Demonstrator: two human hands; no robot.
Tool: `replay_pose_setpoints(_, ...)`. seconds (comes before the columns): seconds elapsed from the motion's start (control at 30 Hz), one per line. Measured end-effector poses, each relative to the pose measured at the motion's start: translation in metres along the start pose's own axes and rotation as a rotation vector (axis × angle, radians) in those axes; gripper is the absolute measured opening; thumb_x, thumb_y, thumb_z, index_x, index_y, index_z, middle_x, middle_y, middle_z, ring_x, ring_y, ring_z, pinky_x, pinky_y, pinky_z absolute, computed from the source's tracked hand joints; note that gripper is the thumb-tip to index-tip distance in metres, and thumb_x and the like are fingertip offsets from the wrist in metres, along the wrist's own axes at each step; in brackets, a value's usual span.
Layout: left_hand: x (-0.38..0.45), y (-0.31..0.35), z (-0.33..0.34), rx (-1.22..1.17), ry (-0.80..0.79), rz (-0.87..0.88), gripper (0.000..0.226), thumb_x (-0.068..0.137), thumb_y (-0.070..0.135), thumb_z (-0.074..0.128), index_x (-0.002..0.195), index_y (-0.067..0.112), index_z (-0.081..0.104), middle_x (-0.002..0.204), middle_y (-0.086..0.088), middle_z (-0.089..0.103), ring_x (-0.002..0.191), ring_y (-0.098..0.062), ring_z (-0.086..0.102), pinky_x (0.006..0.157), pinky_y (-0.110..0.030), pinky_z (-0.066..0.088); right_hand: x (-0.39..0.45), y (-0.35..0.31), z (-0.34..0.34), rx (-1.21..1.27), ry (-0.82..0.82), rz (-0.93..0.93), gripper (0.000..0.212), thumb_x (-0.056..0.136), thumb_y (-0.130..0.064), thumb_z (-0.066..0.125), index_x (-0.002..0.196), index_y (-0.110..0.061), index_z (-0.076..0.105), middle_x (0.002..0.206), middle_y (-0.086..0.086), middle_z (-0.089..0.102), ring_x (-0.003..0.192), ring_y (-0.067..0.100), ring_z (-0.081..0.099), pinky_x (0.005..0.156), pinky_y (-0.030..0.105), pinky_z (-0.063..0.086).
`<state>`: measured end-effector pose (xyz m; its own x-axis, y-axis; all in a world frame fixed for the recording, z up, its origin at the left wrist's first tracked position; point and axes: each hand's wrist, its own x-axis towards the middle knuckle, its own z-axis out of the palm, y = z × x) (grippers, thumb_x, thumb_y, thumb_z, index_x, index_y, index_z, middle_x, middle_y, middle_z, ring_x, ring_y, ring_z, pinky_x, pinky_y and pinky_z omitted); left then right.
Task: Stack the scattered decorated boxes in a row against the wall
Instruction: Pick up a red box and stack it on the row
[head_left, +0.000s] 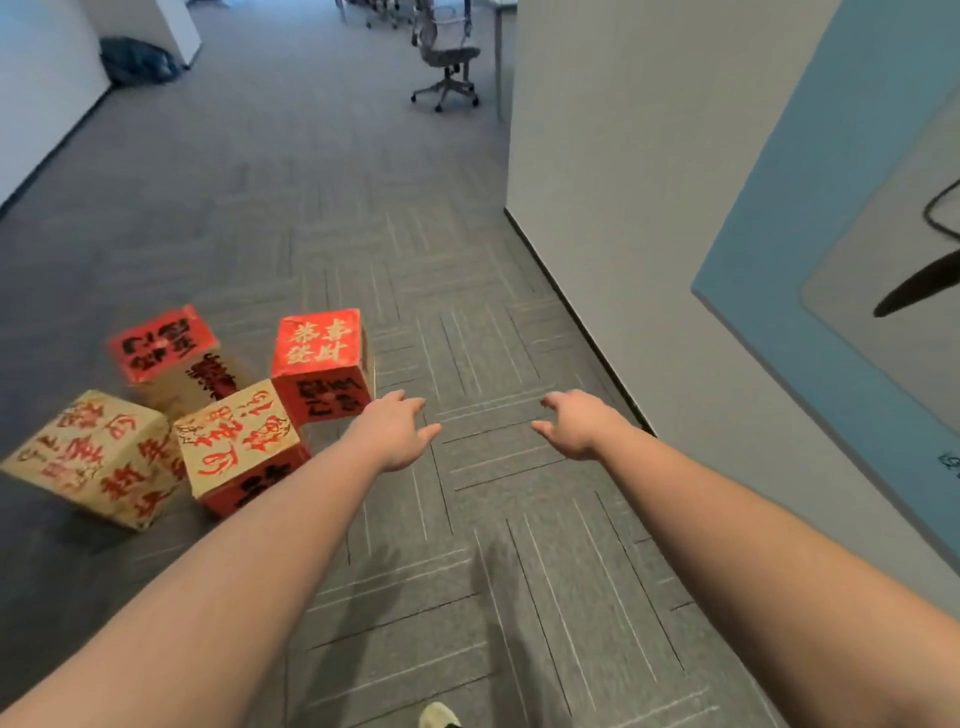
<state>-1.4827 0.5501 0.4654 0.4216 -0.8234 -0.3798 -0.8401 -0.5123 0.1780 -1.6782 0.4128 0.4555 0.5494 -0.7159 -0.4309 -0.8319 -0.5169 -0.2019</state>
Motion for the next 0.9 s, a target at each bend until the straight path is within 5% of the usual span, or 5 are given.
replay_pose_setpoints(0.47,0.23,-0.198,-0.069,-0.069,0.027,-0.115,0.058,0.095,0.055,0.037,0.142,0.022,0.041,0.149,-0.005,0.035,0.134,-0.029,0.035,0.106,-0.047,0.036,0.265,-0.156,-0.033,-0.028,-0.079,-0.036,0.053,0.098,-0.048,0.041,0.143,-0.021,0.037,0.139,0.013,0.043,0.129,0.032,0.042,0.105,0.048,0.039)
replay_pose_setpoints(0.9,0.431,-0.365,-0.091,-0.086,-0.05,-0.339,0.066,0.094,0.06,0.033,0.151,0.031,0.016,0.16,-0.004,0.004,0.146,-0.028,0.005,0.116,-0.046,0.019,0.538,-0.308,-0.02,-0.008,-0.184,-0.157,0.056,0.097,-0.05,0.041,0.146,-0.025,0.032,0.144,0.013,0.036,0.136,0.031,0.032,0.107,0.049,0.036)
